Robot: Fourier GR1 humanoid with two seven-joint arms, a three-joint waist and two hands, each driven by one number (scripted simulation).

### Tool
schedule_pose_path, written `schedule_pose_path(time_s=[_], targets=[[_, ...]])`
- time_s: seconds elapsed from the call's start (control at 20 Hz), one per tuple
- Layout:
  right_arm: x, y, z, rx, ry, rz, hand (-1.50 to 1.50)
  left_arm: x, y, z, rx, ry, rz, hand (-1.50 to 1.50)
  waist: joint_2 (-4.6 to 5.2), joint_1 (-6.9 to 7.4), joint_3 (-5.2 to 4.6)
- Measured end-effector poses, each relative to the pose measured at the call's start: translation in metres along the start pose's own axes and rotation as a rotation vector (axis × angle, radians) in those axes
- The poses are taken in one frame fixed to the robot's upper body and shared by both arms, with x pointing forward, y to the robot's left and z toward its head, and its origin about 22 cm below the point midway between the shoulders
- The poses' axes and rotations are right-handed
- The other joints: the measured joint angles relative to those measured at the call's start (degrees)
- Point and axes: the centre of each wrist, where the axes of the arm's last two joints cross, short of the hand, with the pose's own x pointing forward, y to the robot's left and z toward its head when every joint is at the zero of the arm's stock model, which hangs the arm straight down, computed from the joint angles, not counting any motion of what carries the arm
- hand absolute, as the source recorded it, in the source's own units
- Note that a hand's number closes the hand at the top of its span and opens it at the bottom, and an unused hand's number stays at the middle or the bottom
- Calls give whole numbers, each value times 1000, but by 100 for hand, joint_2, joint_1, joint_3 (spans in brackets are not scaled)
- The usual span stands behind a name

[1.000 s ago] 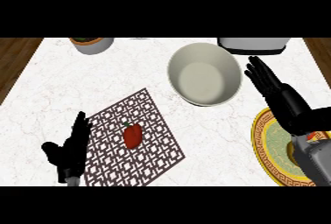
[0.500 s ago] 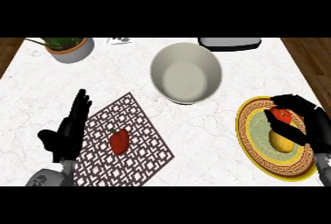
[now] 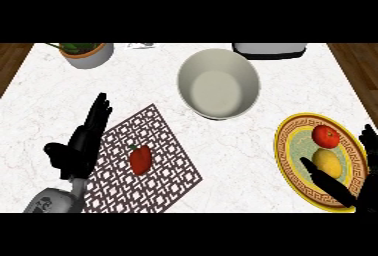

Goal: Pick the lemon from the plate and place it in the bowl

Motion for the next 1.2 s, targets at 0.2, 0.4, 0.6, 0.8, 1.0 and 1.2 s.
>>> schedule_pose_path(time_s=[0.2, 0.4, 0.6, 0.8, 1.0, 1.2], targets=[[17, -30, 6, -47, 34, 112, -150, 7, -5, -5, -20, -4, -2, 0, 26, 79, -13], [43, -46, -2, -44, 107, 175, -150, 8, -11, -9, -31, -11, -8, 0, 46, 150, -19], [60, -60, -15, 16, 230, 213, -150, 9, -17, -11, -37, -11, 0, 0, 54, 190, -19], [69, -65, -29, 86, 357, 260, -150, 12, -13, -9, -46, -12, -3, 0, 57, 237, -15], [70, -60, -32, 154, 468, 296, -150, 14, -18, -9, -49, -15, 2, 0, 57, 245, -10], [59, -55, -30, 210, 529, 320, -150, 12, -16, -13, -45, -14, 3, 0, 55, 229, -6]])
